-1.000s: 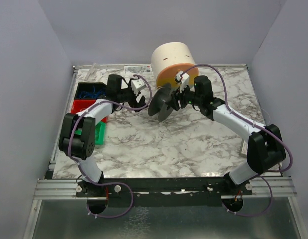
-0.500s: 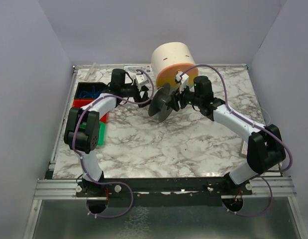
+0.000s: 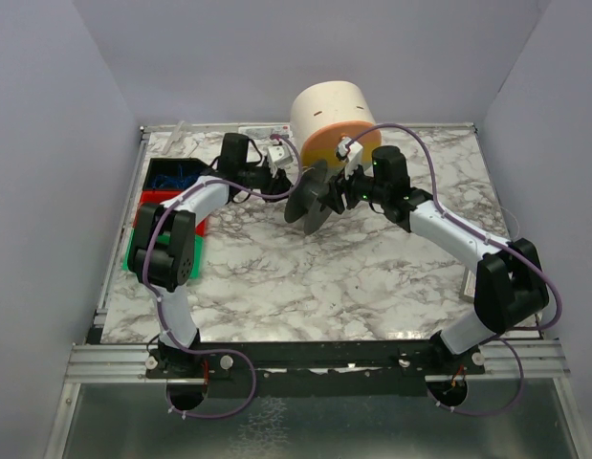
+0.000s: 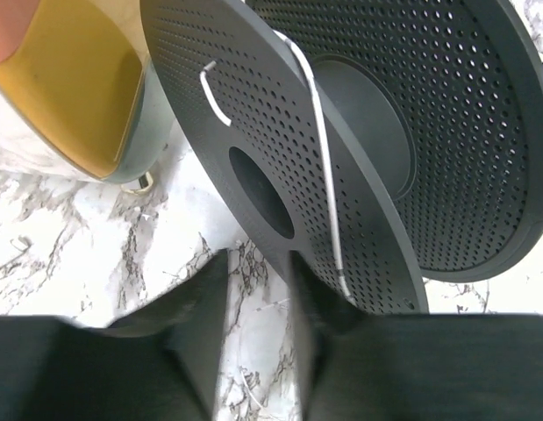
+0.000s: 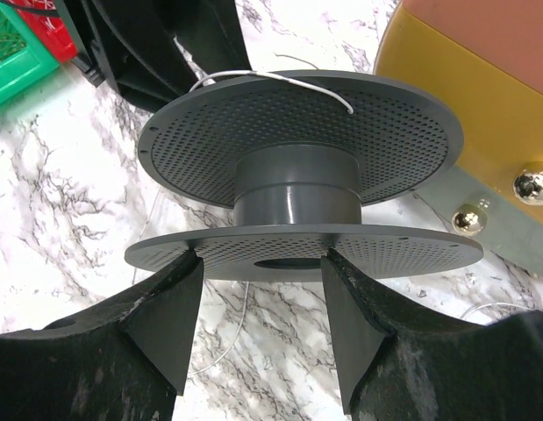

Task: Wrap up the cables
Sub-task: Wrap the cable around the cable reel.

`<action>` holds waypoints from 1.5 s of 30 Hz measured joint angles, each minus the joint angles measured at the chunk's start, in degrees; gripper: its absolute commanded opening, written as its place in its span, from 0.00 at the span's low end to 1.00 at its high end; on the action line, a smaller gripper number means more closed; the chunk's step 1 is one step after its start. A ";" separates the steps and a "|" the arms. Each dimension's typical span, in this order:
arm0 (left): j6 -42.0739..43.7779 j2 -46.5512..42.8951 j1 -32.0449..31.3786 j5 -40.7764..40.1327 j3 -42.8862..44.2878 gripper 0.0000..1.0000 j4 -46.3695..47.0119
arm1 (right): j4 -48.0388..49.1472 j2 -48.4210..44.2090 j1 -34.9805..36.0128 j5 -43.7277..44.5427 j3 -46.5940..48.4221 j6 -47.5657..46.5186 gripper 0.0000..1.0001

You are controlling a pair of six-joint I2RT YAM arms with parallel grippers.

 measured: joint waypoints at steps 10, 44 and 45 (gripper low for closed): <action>-2.84 -0.39 -0.17 -0.35 -0.02 0.00 -2.12 | 0.00 0.00 0.00 0.02 0.00 0.00 0.61; 9.14 -6.82 1.53 -0.37 0.37 0.43 -14.49 | 0.39 -0.02 -0.11 0.00 -0.81 0.00 0.61; 9.27 -6.82 1.53 0.28 0.50 0.44 -14.69 | 0.39 -0.02 -0.13 -0.02 -0.81 0.00 0.61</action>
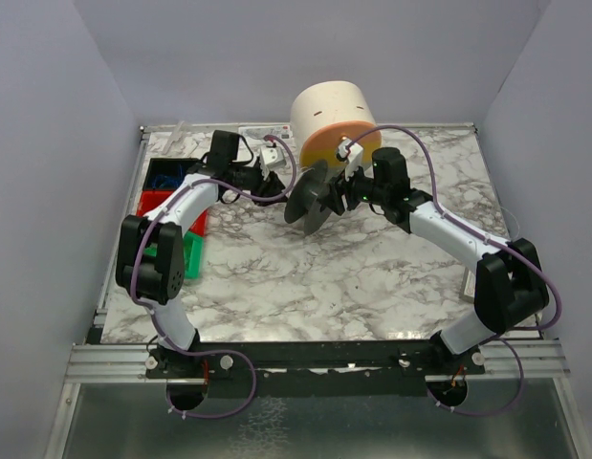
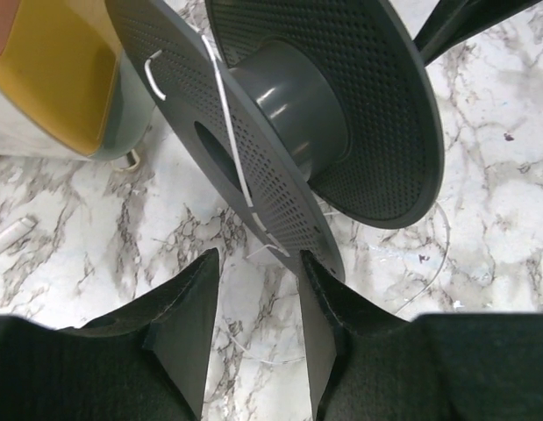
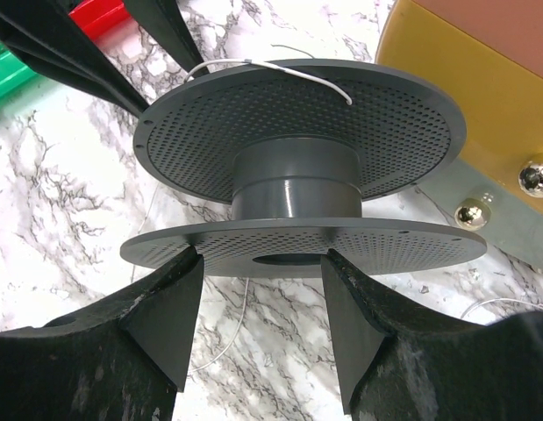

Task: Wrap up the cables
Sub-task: Wrap the cable around the cable reel.

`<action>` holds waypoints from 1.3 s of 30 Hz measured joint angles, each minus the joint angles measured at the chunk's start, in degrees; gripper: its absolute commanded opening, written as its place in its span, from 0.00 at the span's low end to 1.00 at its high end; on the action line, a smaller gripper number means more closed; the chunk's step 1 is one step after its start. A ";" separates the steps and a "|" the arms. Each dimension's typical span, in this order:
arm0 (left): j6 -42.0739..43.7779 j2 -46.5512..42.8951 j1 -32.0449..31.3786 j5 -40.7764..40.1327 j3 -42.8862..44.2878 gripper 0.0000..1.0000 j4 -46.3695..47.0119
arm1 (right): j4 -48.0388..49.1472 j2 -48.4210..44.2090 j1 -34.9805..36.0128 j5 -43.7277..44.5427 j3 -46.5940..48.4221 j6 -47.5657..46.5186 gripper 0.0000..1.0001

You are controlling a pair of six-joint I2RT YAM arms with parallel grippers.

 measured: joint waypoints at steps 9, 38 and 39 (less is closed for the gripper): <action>1.03 1.07 0.02 3.28 0.90 0.47 -2.69 | 0.00 0.00 0.00 0.00 0.00 0.00 0.62; -9.57 5.55 -0.68 0.24 6.75 0.00 2.14 | 0.00 0.00 0.00 -0.15 0.00 0.15 0.62; -10.23 5.55 -0.68 -0.37 7.28 0.00 1.97 | -0.02 0.00 0.00 -0.13 0.00 0.17 0.62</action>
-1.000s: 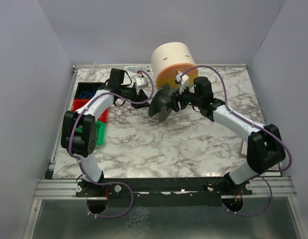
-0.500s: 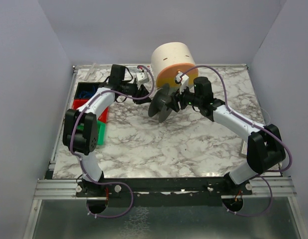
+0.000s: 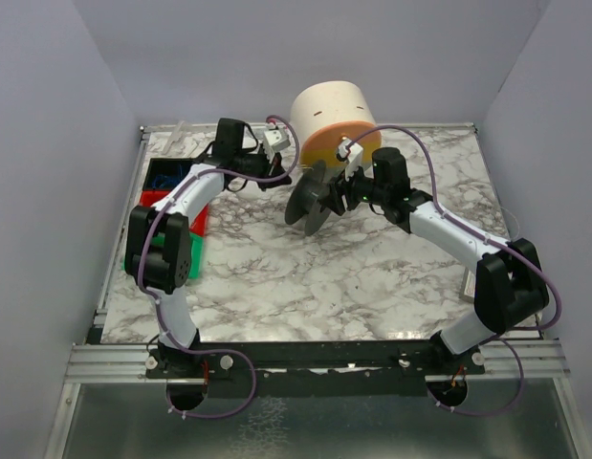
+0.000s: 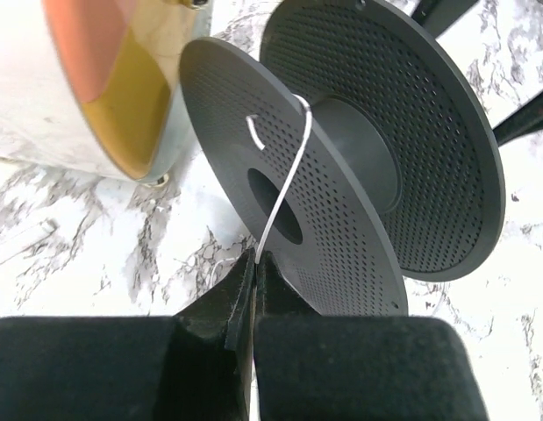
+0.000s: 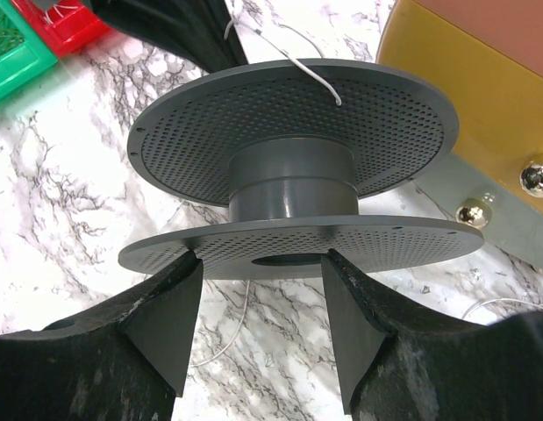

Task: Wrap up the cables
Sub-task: Wrap the cable around the cable reel.

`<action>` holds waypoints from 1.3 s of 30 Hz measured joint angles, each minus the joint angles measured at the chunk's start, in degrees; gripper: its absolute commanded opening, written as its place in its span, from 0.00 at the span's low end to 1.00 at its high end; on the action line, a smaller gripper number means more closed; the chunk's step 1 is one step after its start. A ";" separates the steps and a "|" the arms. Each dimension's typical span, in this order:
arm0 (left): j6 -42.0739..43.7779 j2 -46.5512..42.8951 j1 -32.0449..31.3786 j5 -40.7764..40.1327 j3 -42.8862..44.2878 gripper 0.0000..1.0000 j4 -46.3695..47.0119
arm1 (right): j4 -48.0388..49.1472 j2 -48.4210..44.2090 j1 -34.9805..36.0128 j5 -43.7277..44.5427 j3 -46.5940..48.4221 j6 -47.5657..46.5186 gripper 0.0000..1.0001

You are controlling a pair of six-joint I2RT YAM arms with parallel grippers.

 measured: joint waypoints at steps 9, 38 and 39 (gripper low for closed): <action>-9.35 -4.17 -0.63 -10.84 3.85 0.00 -5.64 | 0.00 -0.55 0.00 1.79 0.00 -0.07 0.62; -19.21 2.84 -5.81 -27.47 17.73 0.00 -35.95 | -32.04 2.34 0.68 -11.76 22.23 -46.97 0.84; -19.28 2.84 -6.03 -27.58 17.84 0.00 -36.28 | -34.25 3.39 0.68 -11.96 23.89 -49.55 0.84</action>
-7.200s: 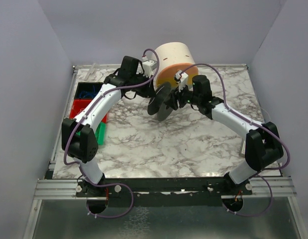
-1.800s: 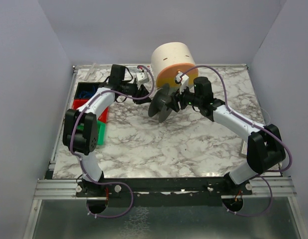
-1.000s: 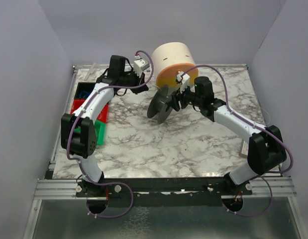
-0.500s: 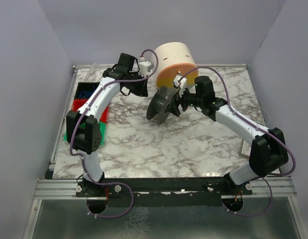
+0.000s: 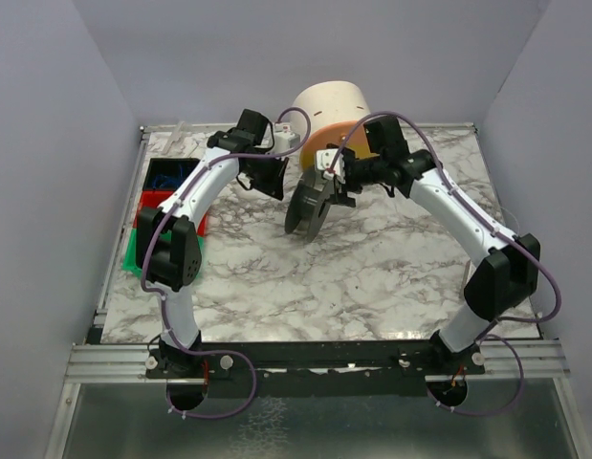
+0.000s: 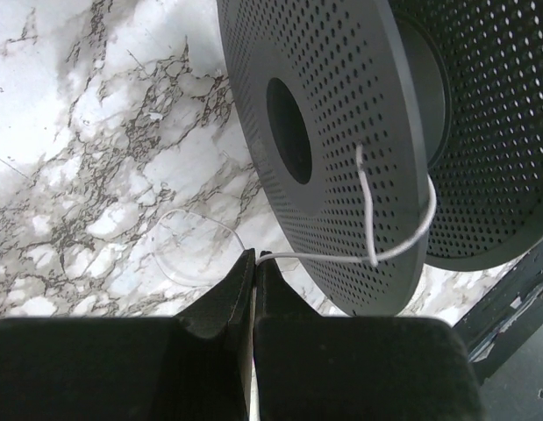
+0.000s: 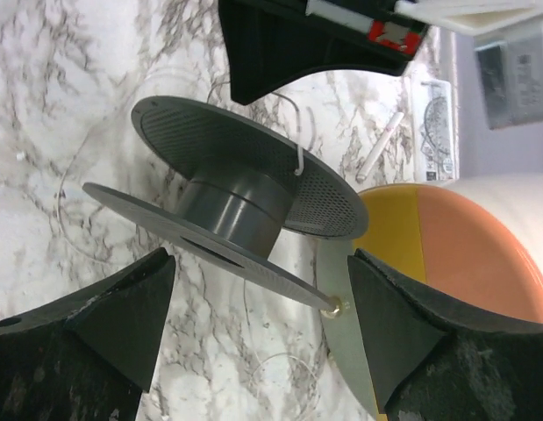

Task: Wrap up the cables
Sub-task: Wrap the cable around the cable reel.

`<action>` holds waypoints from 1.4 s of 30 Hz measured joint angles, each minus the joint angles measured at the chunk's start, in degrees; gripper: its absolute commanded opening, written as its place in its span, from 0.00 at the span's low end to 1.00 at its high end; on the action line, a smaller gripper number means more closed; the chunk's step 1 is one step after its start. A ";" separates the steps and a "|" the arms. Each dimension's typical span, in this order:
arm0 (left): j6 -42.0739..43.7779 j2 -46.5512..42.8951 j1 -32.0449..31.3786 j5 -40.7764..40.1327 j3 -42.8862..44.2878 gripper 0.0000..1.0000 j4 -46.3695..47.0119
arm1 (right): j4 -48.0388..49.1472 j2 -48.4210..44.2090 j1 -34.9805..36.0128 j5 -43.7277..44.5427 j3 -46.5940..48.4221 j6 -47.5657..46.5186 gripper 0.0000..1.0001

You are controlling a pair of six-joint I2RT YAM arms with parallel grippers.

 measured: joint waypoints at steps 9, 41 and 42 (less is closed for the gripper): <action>-0.59 0.04 -1.66 -0.59 1.81 0.00 -0.87 | -22.80 11.56 0.22 0.59 12.68 -23.78 0.75; 0.57 1.42 -3.02 3.54 6.69 0.24 -7.93 | -30.88 18.21 1.86 8.26 22.51 -18.43 0.20; 0.74 1.86 -3.26 3.56 6.69 0.27 -7.96 | -30.86 18.21 1.88 8.24 22.51 -18.40 0.22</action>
